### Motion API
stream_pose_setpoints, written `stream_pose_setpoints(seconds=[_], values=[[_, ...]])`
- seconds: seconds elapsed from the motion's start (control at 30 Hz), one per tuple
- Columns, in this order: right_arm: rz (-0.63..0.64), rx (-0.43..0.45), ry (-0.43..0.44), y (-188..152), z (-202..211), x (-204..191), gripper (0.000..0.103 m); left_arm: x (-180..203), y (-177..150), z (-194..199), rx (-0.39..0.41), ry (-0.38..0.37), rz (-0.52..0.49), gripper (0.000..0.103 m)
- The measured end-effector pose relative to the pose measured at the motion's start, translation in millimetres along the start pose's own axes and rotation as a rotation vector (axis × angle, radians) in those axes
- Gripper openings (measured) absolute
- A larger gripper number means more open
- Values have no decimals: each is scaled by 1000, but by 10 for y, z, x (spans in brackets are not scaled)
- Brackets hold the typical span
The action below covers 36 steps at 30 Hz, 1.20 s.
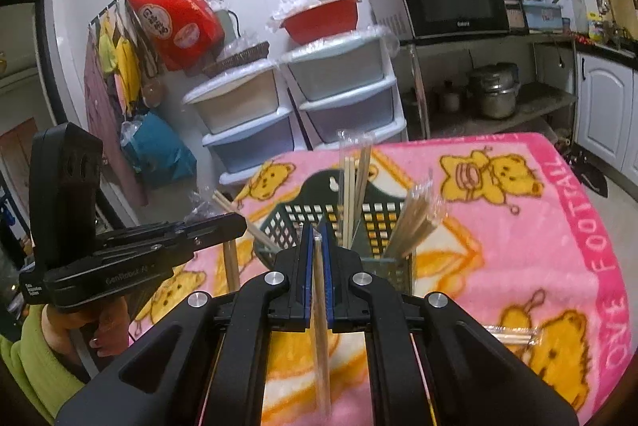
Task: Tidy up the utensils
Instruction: 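Lift the left tool's chopsticks over the caddy while the right tool carries its pair there, then lower the left tool's chopsticks into the caddy while the right tool inserts its pair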
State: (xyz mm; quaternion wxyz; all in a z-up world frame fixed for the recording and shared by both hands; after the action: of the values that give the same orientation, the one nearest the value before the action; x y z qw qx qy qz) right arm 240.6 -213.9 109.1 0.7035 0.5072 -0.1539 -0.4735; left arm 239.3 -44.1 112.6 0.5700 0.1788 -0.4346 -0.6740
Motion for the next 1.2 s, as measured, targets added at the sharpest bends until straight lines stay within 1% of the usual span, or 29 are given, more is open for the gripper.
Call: stream_pose_setpoints(seconds=[0.7, 1.2], values=[[66, 125, -13, 416, 263, -166, 5, 206, 471, 293, 128, -23, -24, 3], [109, 217, -38, 824, 414, -231, 5, 233, 838, 557, 233, -22, -15, 3]])
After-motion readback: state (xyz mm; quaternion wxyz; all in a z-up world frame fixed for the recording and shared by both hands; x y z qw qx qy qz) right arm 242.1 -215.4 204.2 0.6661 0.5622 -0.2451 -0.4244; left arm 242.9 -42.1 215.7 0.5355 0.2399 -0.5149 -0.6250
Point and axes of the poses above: each gripper's, at about its wrist camera, not at the fingertips, and z roughly against the way its jaws point, x to its right, y to its top, the point moved 2 cm from there along -z, roughly the way its jaws point, and after that the axes turned 2 degrees about z, right-handed, at the moved point
